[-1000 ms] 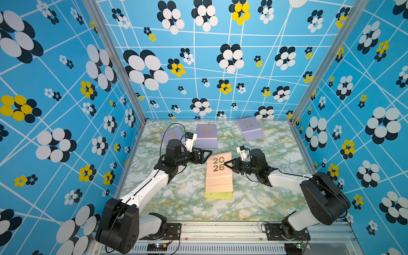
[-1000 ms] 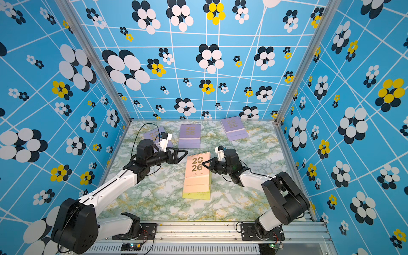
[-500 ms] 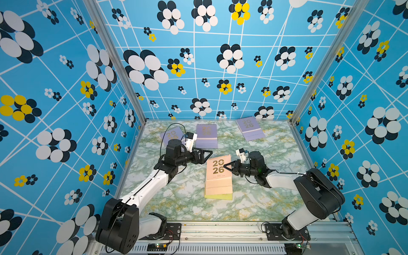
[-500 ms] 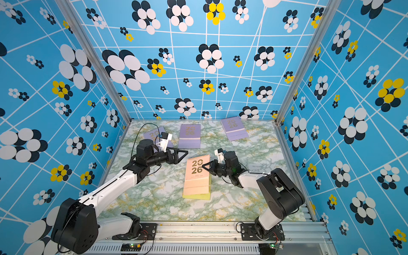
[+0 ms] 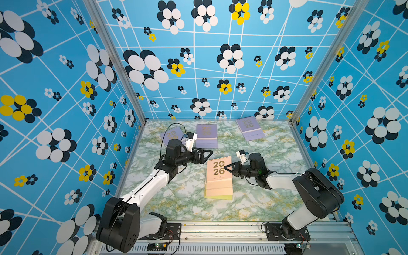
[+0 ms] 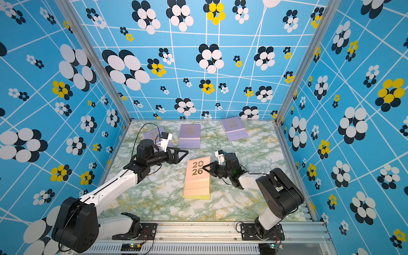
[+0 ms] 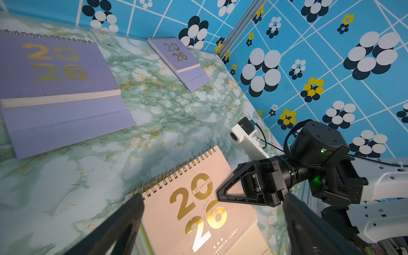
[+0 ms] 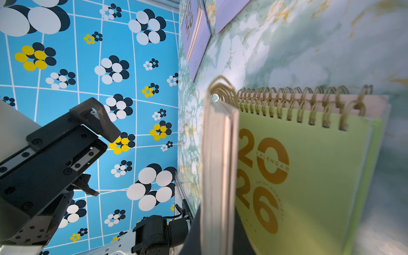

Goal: Stack the calendars
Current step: Place the calendar at the calendar.

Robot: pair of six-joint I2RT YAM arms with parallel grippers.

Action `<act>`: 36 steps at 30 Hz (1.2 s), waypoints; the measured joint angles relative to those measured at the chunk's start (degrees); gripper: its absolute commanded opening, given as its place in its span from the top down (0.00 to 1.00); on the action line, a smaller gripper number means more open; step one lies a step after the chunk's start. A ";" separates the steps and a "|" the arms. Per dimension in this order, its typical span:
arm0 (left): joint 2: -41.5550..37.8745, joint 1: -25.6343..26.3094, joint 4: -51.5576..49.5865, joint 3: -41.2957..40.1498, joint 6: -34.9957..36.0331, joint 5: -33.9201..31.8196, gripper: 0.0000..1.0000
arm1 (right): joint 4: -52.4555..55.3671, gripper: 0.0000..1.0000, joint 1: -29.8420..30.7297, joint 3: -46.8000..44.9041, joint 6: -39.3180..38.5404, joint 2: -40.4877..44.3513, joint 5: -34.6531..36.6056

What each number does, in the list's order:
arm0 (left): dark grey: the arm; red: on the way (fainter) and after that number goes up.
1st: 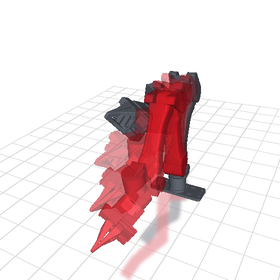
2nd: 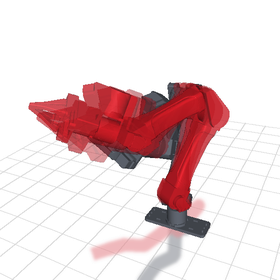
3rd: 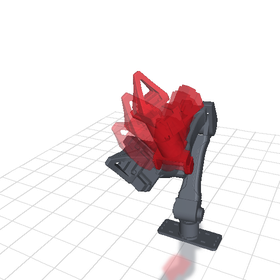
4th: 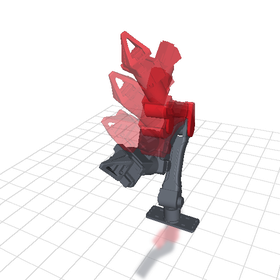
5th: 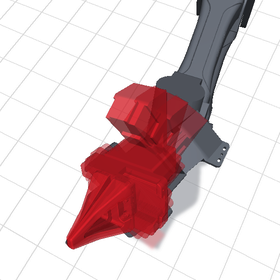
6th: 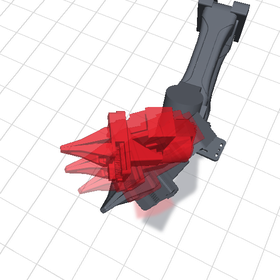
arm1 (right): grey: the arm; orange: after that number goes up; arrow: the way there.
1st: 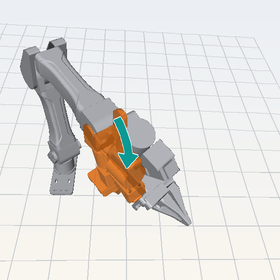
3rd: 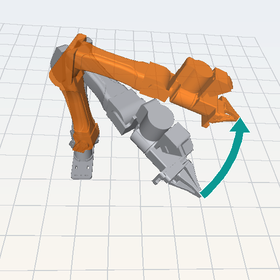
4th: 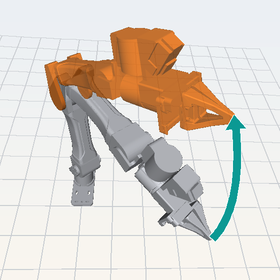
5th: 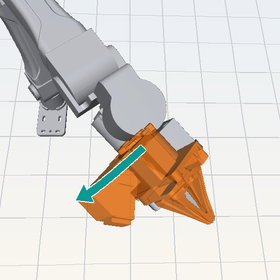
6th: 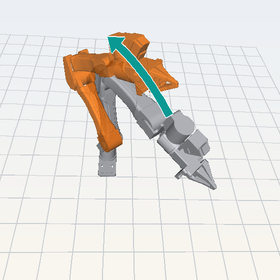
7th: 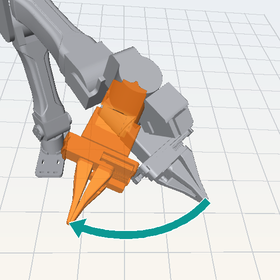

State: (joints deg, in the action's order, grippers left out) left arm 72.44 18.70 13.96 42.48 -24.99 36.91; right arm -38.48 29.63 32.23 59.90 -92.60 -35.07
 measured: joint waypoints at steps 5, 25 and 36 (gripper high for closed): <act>0.44 0.00 1.01 0.00 -0.55 0.46 0.00 | -0.61 1.00 0.00 -0.04 0.15 -0.46 0.00; 1.84 0.94 3.82 -0.04 -1.36 2.69 0.00 | -1.81 1.00 0.00 -0.79 0.81 -1.66 0.20; 7.06 5.66 12.09 -3.50 -4.63 6.23 0.00 | -1.07 1.00 0.00 -0.85 0.50 -1.64 0.70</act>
State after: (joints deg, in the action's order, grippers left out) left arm 79.50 24.36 26.04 38.98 -29.63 43.13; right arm -39.55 29.63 31.38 60.40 -94.24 -34.37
